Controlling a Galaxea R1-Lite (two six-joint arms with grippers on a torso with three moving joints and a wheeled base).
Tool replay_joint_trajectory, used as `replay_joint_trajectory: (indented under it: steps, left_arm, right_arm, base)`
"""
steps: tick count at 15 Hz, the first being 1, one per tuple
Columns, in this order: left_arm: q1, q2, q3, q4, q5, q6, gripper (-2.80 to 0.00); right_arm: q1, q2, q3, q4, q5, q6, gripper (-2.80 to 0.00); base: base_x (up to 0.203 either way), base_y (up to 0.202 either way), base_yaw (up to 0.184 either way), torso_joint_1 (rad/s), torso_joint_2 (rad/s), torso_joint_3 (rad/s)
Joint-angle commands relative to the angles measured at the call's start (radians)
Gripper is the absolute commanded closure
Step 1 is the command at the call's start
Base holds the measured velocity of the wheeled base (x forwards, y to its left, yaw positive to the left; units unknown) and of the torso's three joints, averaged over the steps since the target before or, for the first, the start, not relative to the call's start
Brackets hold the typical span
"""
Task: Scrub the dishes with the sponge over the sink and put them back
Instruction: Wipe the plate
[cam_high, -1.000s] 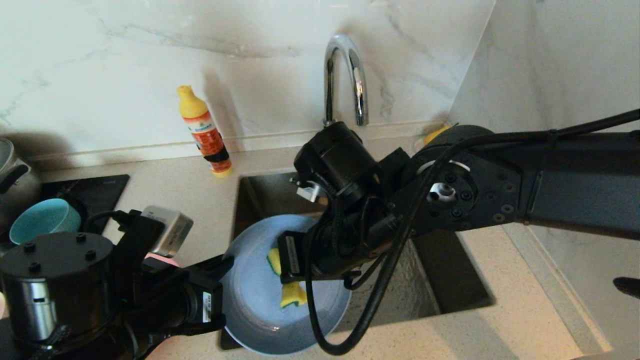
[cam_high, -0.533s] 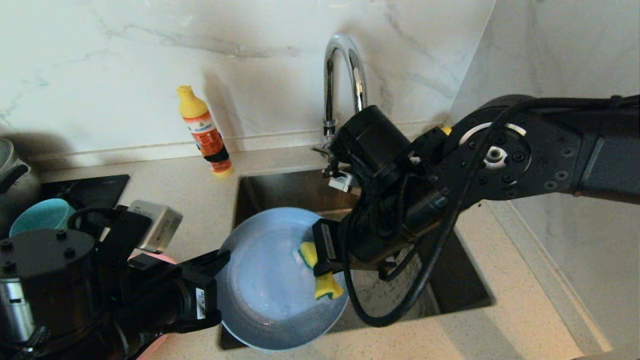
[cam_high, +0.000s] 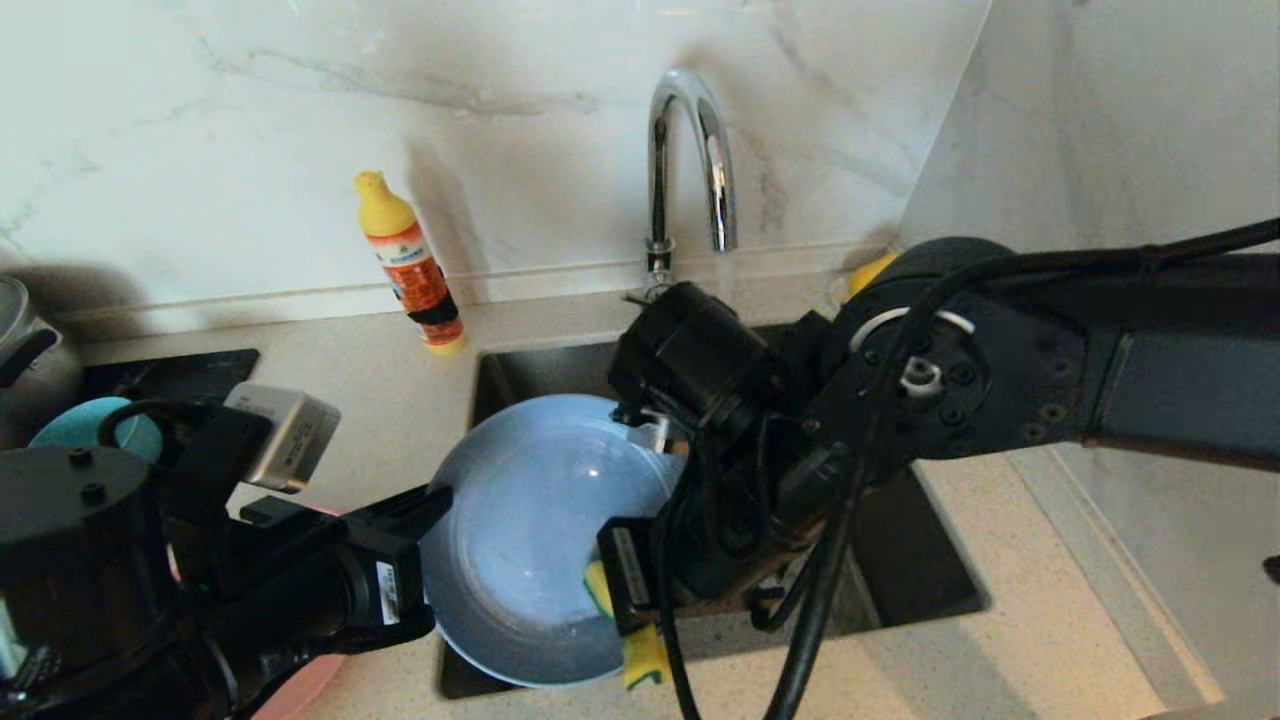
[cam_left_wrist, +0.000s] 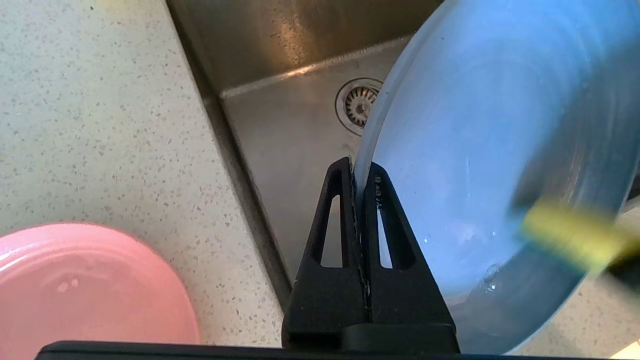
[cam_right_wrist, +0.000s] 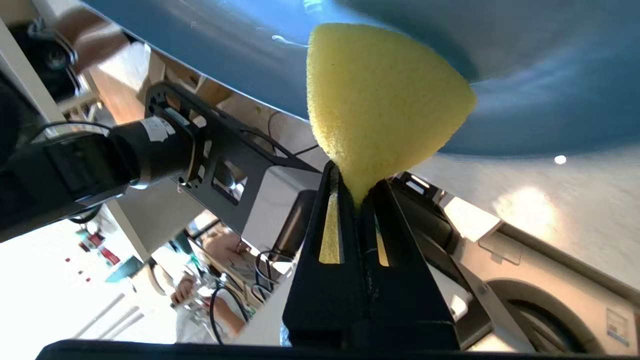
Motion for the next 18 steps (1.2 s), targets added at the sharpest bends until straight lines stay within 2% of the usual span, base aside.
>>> replay_joint_trajectory:
  steps: [1,6,9,14,18]
  left_arm:
    - [0.000,0.010,-0.007,-0.003,0.002,-0.001,0.00]
    - [0.000,0.016,0.006,-0.004,0.000,-0.001,0.00]
    - [-0.001,0.008,0.020,-0.003,0.000,-0.001,0.00]
    - [-0.001,-0.010,0.045,-0.003,0.000,0.001,0.00]
    - [-0.001,-0.021,0.042,-0.003,-0.001,-0.018,0.00]
  right_arm:
    - [0.039,0.051,-0.006,-0.047,-0.001,0.007,0.00]
    - [0.091,0.056,-0.007,-0.138,-0.004,0.003,0.00]
    - [0.086,0.044,-0.009,-0.178,-0.008,0.004,0.00]
    - [-0.003,0.000,-0.013,-0.190,-0.009,0.005,0.00]
    - [-0.060,-0.063,-0.010,-0.136,-0.009,0.007,0.00]
  base:
    - [0.000,0.000,0.000,0.000,0.00,0.000]
    - [0.000,0.000,0.000,0.000,0.00,0.000]
    - [0.000,0.000,0.000,0.000,0.00,0.000]
    - [0.000,0.000,0.000,0.000,0.00,0.000]
    - [0.000,0.000,0.000,0.000,0.00,0.000]
